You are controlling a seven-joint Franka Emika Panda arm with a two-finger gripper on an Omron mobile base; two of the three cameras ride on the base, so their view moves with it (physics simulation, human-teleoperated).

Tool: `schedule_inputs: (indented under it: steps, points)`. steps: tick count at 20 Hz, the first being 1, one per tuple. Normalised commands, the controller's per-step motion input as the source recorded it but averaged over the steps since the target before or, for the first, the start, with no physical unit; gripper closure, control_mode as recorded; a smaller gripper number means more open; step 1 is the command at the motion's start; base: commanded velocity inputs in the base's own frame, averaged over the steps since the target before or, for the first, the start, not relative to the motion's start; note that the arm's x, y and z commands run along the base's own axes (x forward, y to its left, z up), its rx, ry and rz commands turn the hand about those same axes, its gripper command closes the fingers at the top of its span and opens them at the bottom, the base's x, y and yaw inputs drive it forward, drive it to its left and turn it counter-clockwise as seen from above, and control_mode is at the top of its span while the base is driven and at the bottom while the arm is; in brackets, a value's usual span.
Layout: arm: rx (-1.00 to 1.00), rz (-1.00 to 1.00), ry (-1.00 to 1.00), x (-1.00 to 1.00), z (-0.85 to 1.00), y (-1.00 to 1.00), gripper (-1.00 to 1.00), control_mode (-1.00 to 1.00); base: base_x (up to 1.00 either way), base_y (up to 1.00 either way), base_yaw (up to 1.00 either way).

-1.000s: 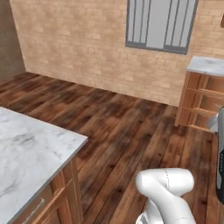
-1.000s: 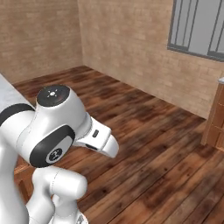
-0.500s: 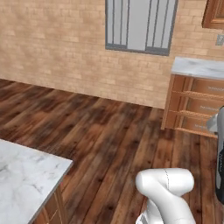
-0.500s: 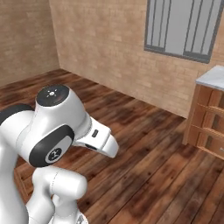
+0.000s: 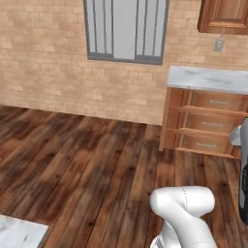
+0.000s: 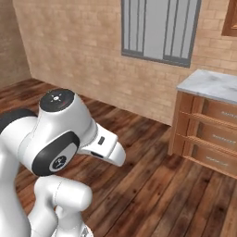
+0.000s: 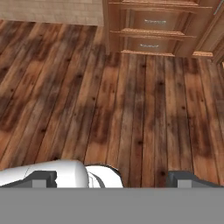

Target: Four empty soda cans are scattered around the kitchen. Gather all the cans and cluster them next to the stove for recycling.

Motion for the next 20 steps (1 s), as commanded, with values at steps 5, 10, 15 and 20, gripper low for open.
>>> schedule_inputs:
  steps: [5, 10, 15, 20]
  points:
    - [0.0, 0.0, 0.0, 0.0, 0.0, 0.0, -1.0, 1.0, 0.5, -0.31, -0.28]
    - [0.0, 0.0, 0.0, 0.0, 0.0, 0.0, -1.0, 1.0, 0.63, -0.12, -0.22]
    - [0.0, 0.0, 0.0, 0.0, 0.0, 0.0, -1.0, 1.0, 0.61, -0.06, -0.11]
    - [0.0, 0.0, 0.0, 0.0, 0.0, 0.0, -1.0, 1.0, 0.81, -0.21, -0.08]
